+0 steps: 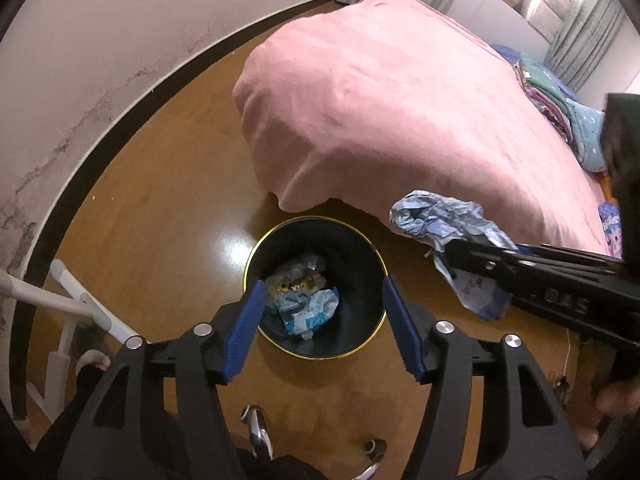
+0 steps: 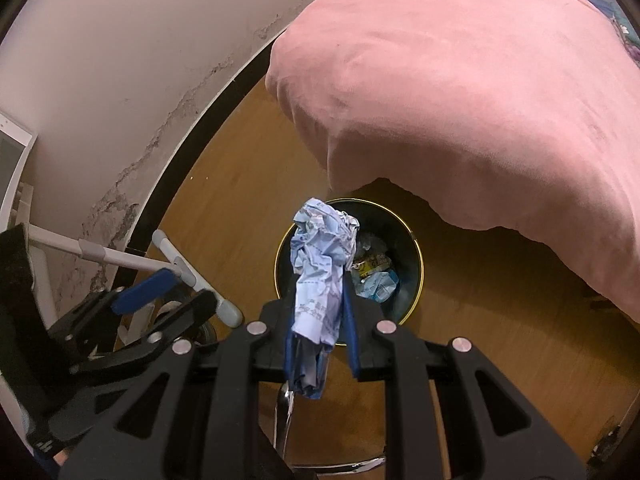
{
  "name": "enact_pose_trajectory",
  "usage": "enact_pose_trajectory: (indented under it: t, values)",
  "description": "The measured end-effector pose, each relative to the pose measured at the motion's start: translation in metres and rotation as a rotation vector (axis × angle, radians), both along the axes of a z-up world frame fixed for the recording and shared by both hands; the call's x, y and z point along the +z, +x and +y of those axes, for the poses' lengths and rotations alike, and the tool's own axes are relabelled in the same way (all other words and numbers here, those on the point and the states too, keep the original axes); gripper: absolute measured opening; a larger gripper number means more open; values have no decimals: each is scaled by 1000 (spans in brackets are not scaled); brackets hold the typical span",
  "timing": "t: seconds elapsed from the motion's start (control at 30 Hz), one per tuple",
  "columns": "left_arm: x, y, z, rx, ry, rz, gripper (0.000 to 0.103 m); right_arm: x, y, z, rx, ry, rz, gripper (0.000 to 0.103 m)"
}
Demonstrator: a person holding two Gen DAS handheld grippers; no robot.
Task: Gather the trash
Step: 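Carry the grey sock and blue crumpled paper over the bin and open both tools, then grasp the white rubber ring with the right tool while the left grasps the green box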
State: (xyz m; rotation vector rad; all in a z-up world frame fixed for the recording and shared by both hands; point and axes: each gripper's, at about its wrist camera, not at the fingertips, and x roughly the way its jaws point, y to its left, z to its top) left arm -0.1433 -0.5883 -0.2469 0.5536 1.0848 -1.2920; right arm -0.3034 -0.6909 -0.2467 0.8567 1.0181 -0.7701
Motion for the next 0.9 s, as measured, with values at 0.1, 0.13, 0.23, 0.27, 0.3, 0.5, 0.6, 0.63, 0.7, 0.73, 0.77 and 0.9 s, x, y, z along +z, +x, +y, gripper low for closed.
enact_pose_trajectory:
  t: [0.1, 0.13, 0.23, 0.27, 0.3, 0.5, 0.6, 0.63, 0.7, 0.73, 0.77, 0.9]
  values:
    - [17, -1, 11, 2, -27, -28, 66, 2, 0, -1, 0, -6, -4, 20]
    - [24, -2, 15, 2, -40, -40, 67, 3, 0, 0, -3, -9, -6, 20]
    - [43, -3, 28, 7, -63, -63, 69, 6, 3, 0, -9, -21, -9, 20]
    - [49, -3, 32, 9, -70, -66, 70, 6, 5, 0, -9, -25, -8, 20]
    - [56, -4, 36, 9, -80, -71, 73, 7, 7, 0, -5, -32, -8, 22]
    - [94, -5, 62, 46, -124, -130, 84, 13, 13, 0, -13, -84, 8, 75]
    - [112, -4, 75, 80, -134, -134, 88, 17, 17, 3, 0, -91, -9, 79]
    - [119, -4, 81, 86, -138, -143, 89, 19, 20, 5, 13, -98, -11, 79]
    - [132, -3, 97, 109, -144, -175, 90, 24, 27, 12, 39, -114, -12, 80]
    - [137, -2, 104, 117, -147, -184, 91, 28, 32, 15, 57, -124, -14, 80]
    - [144, 0, 115, 128, -152, -194, 91, 32, 36, 19, 70, -133, -16, 80]
    - [163, 13, 157, 179, -148, -214, 91, 65, 61, 45, 147, -200, -56, 81]
